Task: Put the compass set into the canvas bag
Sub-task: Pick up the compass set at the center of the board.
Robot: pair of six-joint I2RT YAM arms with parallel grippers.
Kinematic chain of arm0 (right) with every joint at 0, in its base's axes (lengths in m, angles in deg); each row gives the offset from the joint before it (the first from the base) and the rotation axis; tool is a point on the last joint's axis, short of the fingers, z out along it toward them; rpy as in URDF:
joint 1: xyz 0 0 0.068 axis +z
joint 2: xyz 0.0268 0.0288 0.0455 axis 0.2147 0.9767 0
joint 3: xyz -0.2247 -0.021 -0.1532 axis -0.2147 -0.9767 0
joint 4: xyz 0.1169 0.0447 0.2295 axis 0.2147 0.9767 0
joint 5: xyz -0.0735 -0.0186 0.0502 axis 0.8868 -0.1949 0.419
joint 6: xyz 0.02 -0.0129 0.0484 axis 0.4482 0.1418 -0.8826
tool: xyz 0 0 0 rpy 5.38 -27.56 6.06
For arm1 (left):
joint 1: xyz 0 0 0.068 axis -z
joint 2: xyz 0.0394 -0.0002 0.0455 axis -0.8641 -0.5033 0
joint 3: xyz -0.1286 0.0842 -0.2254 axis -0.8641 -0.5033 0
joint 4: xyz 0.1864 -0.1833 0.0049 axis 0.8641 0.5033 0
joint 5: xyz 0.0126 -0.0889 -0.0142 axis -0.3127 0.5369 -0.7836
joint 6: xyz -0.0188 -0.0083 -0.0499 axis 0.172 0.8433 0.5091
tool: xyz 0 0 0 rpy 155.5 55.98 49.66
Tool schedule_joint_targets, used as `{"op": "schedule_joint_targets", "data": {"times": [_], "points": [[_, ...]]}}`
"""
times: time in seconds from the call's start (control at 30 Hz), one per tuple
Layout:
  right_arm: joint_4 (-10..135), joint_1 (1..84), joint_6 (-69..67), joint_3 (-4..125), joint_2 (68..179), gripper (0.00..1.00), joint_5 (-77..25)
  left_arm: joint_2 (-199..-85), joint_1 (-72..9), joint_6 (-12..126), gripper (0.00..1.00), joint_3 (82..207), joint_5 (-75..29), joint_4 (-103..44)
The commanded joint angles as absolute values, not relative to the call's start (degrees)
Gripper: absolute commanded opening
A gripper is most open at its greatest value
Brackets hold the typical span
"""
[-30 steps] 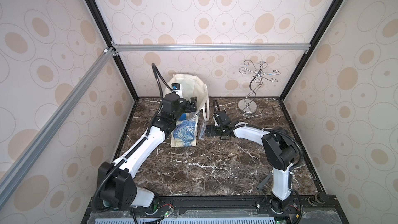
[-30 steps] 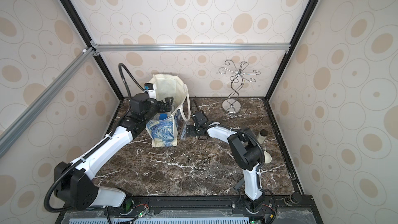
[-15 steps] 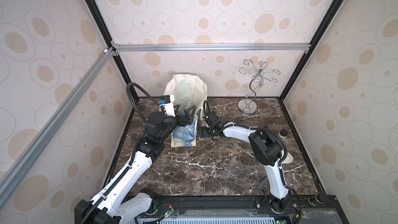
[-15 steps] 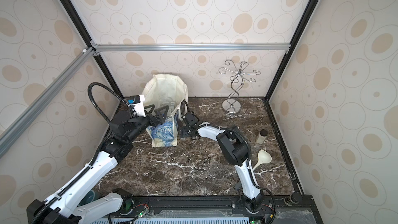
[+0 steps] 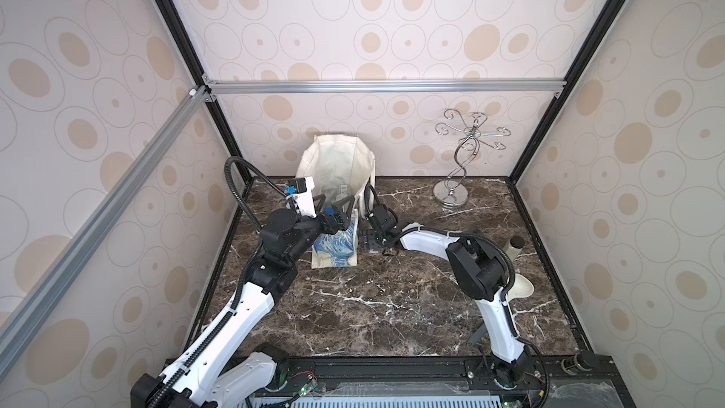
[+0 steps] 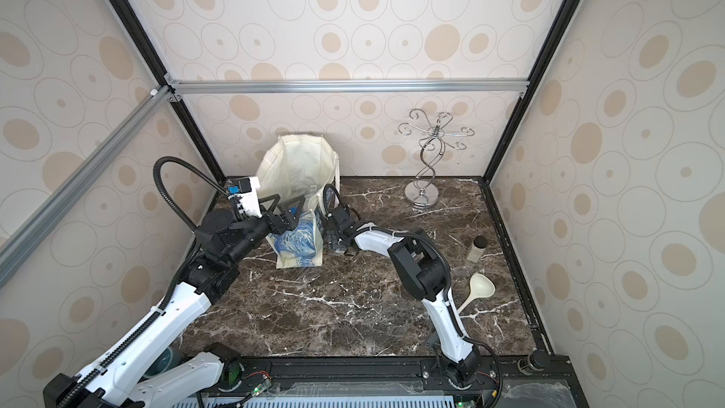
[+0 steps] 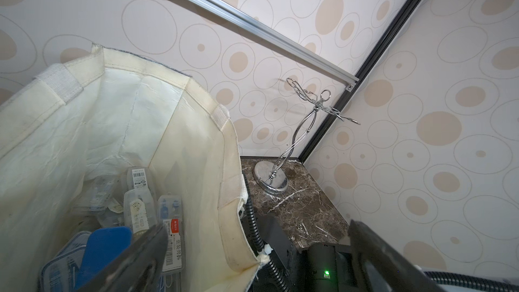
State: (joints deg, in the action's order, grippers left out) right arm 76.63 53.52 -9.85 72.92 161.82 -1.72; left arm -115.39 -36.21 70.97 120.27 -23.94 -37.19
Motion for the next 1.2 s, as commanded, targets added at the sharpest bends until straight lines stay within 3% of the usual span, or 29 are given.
{"op": "schedule_joint_targets", "data": {"times": [0.0, 0.33, 0.5, 0.83, 1.17], "points": [[79.53, 52.65, -10.79, 68.06, 160.82, 0.75, -0.93, -114.41, -35.87, 72.15, 1.0, 119.9, -24.0, -38.88], [75.44, 50.39, -7.41, 63.22, 158.85, 0.49, -5.4, -114.5, -35.79, 73.1, 1.0, 119.51, -23.68, -39.3], [73.7, 49.64, -7.6, 60.19, 156.41, 0.41, -5.73, -115.61, -35.48, 73.56, 1.0, 120.39, -24.23, -37.63], [70.88, 47.91, -8.8, 51.7, 146.64, 0.41, -7.01, -119.0, -30.35, 71.68, 1.0, 124.33, -28.33, -33.76], [70.92, 45.85, -6.51, 43.28, 128.62, 0.41, -5.53, -128.57, -20.36, 70.59, 1.0, 130.3, -31.0, -33.76]]}}
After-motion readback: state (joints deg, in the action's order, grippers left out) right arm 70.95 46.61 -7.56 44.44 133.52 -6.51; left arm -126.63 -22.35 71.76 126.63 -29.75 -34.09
